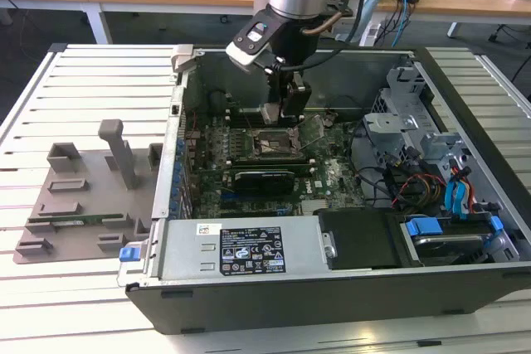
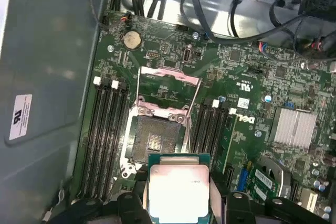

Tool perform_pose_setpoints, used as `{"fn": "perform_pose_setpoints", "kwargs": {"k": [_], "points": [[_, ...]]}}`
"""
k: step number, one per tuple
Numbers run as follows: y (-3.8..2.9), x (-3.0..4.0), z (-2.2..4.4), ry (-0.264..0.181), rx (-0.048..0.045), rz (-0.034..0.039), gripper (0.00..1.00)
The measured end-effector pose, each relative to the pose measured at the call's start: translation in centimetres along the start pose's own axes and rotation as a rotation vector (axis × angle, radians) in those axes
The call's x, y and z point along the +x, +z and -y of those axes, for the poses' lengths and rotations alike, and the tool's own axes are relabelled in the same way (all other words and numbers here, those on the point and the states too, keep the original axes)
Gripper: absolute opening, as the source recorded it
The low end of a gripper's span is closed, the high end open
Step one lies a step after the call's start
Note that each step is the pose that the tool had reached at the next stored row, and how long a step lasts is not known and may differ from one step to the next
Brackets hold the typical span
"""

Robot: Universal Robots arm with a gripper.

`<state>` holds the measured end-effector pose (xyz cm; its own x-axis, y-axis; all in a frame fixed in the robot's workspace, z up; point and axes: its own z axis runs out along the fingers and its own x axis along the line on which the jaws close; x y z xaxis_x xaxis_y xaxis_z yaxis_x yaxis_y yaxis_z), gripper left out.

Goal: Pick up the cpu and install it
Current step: 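Place the cpu into insertion slot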

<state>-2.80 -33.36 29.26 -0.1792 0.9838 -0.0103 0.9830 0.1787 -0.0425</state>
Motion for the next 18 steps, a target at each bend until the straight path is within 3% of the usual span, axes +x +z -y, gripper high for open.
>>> {"fn": "perform_pose_setpoints", "kwargs": {"k": [18], "points": [[0.01, 0.0, 0.0, 0.164, 0.0017, -0.007, 0.55]]}}
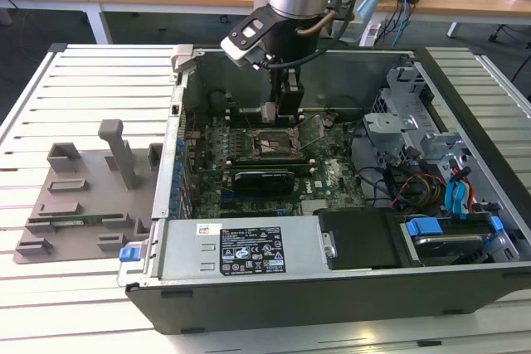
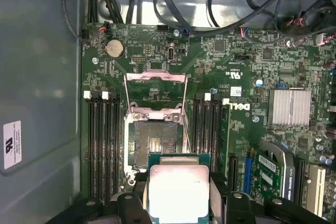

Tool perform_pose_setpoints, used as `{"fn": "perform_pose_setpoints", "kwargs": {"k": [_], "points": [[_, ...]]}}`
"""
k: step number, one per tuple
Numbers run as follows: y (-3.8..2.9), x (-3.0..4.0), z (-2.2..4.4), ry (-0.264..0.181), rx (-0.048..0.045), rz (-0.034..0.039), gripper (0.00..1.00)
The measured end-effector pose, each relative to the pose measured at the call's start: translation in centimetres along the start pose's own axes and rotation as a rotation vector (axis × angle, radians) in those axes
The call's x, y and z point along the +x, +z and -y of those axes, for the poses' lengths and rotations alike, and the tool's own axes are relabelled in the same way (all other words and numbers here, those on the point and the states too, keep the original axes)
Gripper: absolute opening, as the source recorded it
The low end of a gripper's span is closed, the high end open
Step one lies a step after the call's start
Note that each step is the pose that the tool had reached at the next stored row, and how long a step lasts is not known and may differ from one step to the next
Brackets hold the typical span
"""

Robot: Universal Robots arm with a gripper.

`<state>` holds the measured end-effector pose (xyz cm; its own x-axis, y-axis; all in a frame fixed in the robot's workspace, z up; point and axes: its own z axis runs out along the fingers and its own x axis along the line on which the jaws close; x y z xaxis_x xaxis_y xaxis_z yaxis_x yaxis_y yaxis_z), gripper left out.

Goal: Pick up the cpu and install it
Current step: 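Place the cpu into insertion slot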

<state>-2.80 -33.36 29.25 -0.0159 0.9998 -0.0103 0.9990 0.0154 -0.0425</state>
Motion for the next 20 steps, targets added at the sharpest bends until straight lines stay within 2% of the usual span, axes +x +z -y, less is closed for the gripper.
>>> {"fn": "perform_pose_setpoints", "kwargs": {"k": [10, 14, 16, 20], "points": [[0.01, 0.0, 0.0, 0.078, 0.0008, -0.0033, 0.55], [0.0, 0.0, 0.0, 0.075, 0.0009, -0.0029, 0.55], [0.03, 0.0, 0.0, 0.019, 0.0001, 0.0008, 0.55], [0.05, 0.0, 0.0, -0.067, -0.0007, 0.0047, 0.55]]}}
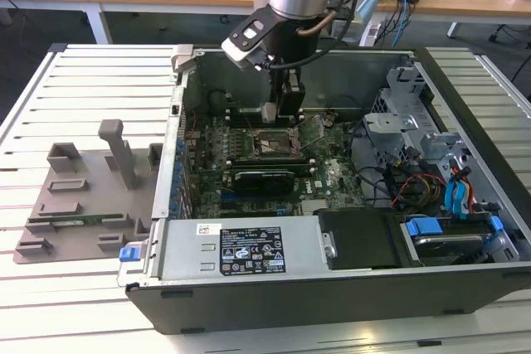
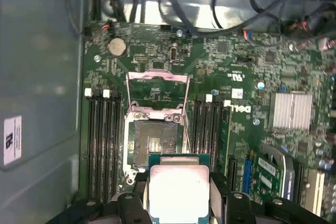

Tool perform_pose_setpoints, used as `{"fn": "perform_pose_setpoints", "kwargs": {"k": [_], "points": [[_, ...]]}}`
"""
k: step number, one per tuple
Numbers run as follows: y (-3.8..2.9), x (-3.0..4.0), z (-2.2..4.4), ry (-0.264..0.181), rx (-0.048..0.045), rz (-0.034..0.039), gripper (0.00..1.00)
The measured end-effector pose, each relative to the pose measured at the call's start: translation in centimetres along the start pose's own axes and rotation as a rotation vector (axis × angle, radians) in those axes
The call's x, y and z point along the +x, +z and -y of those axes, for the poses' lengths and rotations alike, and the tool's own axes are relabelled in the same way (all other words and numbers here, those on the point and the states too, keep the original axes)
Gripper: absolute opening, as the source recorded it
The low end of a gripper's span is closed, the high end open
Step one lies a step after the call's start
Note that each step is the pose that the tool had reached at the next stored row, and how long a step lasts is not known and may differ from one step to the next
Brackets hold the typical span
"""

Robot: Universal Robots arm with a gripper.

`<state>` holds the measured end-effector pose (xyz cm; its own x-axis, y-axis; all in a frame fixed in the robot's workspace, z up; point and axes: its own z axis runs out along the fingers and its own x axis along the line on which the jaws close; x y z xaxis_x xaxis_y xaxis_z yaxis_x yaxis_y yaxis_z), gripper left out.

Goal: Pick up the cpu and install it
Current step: 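Place the cpu into insertion slot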

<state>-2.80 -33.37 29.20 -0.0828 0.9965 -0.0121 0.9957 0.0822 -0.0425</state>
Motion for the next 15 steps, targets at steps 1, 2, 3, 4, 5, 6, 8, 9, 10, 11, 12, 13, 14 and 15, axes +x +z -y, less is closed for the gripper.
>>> {"fn": "perform_pose_setpoints", "kwargs": {"k": [1, 2, 3, 4, 5, 6, 8, 9, 10, 11, 12, 13, 14, 15], "points": [[0.0, 0.0, 0.0, -0.002, -0.0001, 0.0002, 0.55], [0.0, 0.0, 0.0, -0.002, -0.0001, 0.0002, 0.55], [0.0, 0.0, 0.0, -0.002, -0.0001, 0.0002, 0.55], [0.01, 0.0, 0.0, -0.002, 0.0, 0.0003, 0.55], [0.05, 0.01, -0.01, -0.002, -0.0001, 0.0002, 0.55], [0.12, 0.01, -0.01, -0.002, -0.0001, 0.0001, 0.55], [0.37, 0.01, -0.02, -0.002, 0.0, 0.0003, 0.55], [0.53, 0.01, -0.04, -0.002, -0.0001, 0.0003, 0.55], [0.66, 0.01, -0.04, -0.002, -0.0001, 0.0002, 0.55], [0.81, 0.01, -0.05, -0.002, -0.0001, 0.0002, 0.55], [0.97, 0.01, -0.06, -0.002, -0.0001, 0.0002, 0.55], [1.12, 0.01, -0.06, -0.002, -0.0001, 0.0002, 0.55], [1.25, 0.02, -0.07, -0.002, -0.0001, 0.0002, 0.55], [1.31, 0.02, -0.07, -0.002, -0.0001, 0.0002, 0.55]]}}
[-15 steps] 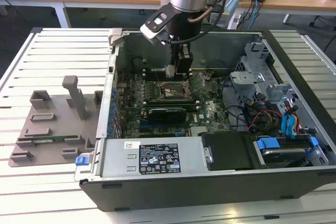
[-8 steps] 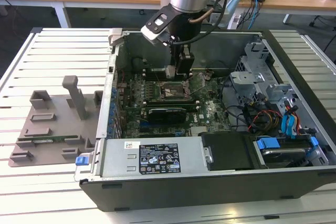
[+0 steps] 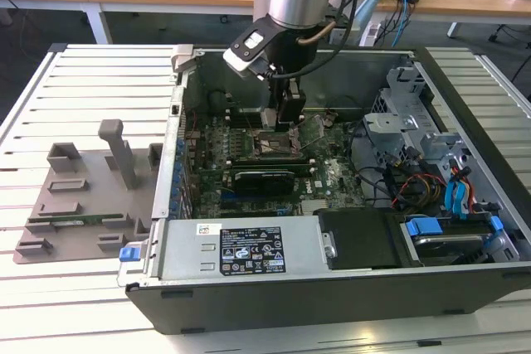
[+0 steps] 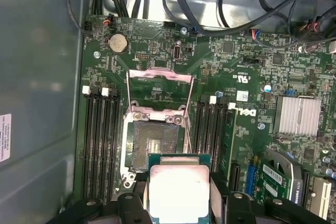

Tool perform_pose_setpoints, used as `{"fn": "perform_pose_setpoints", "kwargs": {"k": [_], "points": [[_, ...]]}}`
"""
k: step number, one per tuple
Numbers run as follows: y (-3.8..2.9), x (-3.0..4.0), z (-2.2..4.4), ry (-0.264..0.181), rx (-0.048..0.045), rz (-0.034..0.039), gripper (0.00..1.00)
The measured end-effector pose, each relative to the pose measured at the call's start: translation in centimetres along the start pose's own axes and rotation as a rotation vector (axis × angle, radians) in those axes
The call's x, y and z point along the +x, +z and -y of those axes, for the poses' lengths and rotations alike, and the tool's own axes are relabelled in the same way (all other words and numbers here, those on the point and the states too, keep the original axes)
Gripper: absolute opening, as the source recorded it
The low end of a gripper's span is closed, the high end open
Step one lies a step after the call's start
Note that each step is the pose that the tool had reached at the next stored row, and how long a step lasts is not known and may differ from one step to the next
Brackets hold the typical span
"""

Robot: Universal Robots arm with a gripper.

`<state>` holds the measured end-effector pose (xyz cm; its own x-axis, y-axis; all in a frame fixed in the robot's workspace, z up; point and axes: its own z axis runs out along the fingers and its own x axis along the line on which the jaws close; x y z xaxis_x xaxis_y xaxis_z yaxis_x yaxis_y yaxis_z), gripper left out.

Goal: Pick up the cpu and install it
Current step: 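Place the cpu into insertion slot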

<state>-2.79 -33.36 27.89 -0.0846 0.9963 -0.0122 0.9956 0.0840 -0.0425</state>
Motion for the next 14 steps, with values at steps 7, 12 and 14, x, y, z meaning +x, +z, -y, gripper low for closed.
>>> {"fn": "perform_pose_setpoints", "kwargs": {"k": [7, 12, 14], "points": [[0.57, 0.01, -0.02, 0.0, 0.0, 0.0, 0.55], [1.07, 0.01, -0.04, 0.0, 0.0001, 0.0001, 0.55], [1.31, 0.02, -0.06, 0.0, 0.0, 0.0, 0.55]]}}
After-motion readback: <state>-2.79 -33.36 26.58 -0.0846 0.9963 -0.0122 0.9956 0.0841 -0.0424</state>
